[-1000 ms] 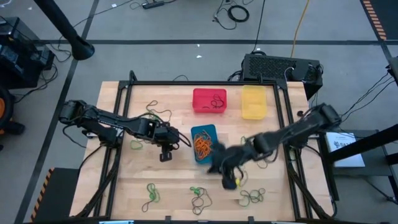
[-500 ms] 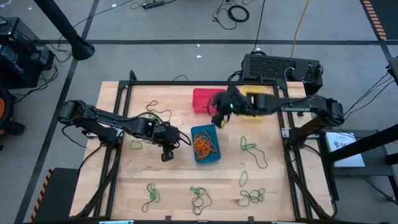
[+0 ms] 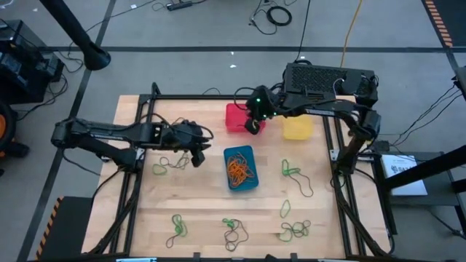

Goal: Sort rubber bands into baskets
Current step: Put the purple rubber band into the red bin

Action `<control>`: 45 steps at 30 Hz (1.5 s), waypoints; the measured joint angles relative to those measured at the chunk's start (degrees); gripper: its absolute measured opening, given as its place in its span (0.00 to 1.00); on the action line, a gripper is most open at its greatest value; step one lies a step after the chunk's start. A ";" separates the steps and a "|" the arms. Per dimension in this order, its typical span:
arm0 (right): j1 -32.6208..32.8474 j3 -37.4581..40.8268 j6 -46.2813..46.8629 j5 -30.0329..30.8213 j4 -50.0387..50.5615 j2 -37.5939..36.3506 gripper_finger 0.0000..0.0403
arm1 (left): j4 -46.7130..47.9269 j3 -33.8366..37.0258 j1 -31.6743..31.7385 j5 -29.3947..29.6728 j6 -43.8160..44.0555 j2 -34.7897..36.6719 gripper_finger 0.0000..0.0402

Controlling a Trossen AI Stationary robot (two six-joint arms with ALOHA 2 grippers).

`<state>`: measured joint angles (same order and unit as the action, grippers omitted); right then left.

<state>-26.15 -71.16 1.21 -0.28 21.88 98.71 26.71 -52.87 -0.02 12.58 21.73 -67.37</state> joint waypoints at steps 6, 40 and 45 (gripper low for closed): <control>-0.36 0.07 2.33 -0.64 -2.93 4.60 0.02 | 0.59 0.06 0.42 2.65 3.47 2.01 0.27; 10.64 -5.27 23.32 -23.87 -0.73 -0.99 0.30 | 16.78 1.75 24.64 -0.15 -2.54 -12.93 0.27; 14.54 -5.27 23.68 -22.81 -1.26 -1.13 0.30 | 18.12 2.01 32.04 3.72 -5.70 -17.01 0.27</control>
<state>-11.60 -76.42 24.89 -23.09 20.62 97.58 44.84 -50.87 32.03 16.30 16.03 -84.38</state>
